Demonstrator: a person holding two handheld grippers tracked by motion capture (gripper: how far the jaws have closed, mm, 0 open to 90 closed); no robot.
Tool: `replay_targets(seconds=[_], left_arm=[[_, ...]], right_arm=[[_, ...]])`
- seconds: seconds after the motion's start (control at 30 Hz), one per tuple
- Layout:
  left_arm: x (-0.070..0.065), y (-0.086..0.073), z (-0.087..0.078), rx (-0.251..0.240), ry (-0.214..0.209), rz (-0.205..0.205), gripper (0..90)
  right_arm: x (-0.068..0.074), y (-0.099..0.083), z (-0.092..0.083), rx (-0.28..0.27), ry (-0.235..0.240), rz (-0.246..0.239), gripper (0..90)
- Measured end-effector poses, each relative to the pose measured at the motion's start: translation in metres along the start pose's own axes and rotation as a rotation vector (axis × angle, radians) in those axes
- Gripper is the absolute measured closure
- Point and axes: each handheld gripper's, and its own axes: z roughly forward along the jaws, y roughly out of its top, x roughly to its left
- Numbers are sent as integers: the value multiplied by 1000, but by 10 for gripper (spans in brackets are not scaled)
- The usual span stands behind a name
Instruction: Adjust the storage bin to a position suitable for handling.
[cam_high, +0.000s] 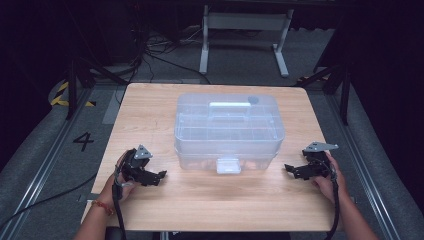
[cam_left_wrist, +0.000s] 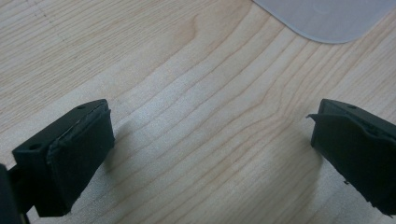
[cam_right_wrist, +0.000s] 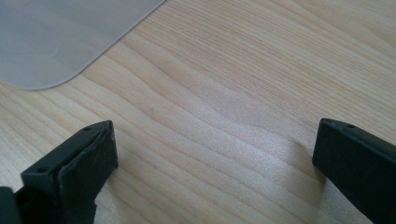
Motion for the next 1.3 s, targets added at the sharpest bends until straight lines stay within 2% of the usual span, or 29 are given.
replay_targets(seconds=[0.43, 0.47, 0.5, 0.63, 0.67, 0.7, 0.73, 0.77, 0.8, 0.83, 0.87, 0.9, 0.93, 0.97, 1.07, 1.13, 1.3], left_arm=[[0, -2, -2, 6, -11, 4, 1], [2, -2, -3, 4, -5, 26, 1], [0, -4, -3, 3, -13, 8, 1], [0, -6, -5, -2, -7, 11, 4], [1, -5, -5, -2, -4, 22, 4], [2, -5, -5, -2, -7, 27, 3], [1, -5, -4, -2, -18, 14, 2], [1, -5, -4, -2, -18, 14, 1], [1, -5, -4, -1, -17, 16, 2], [1, -5, -4, -1, -19, 17, 2], [1, -5, -4, -1, -17, 17, 2], [1, -5, -4, -1, -17, 17, 2], [1, -5, -4, -1, -17, 17, 2], [1, -5, -4, -1, -17, 17, 2], [1, -5, -4, -1, -16, 15, 2], [1, -5, -4, -1, -15, 15, 2], [1, -5, -4, -1, -15, 15, 2]], right_arm=[[0, 0, -1, 2, 11, -10, 3], [0, 0, -1, 4, 12, -11, 3], [0, 0, -1, 5, 12, -12, 3], [0, 0, -2, 8, 18, -33, 15], [0, 0, -3, 6, 19, -30, 81], [0, 1, -5, -1, 9, -27, 175], [1, 1, -7, -15, 6, -35, 249], [1, 1, -7, -15, 6, -35, 249], [2, 3, -11, -44, 12, -41, 173], [3, 4, -12, -54, 8, -36, 175], [3, 5, -14, -63, 2, -38, 219], [3, 5, -14, -63, 2, -38, 219], [5, 8, -20, -81, -8, -58, 223], [5, 8, -20, -81, -8, -58, 223], [7, 16, -35, -136, -6, -51, 245], [7, 18, -39, -151, -7, -48, 250], [12, 27, -56, -203, -16, -61, 260]])
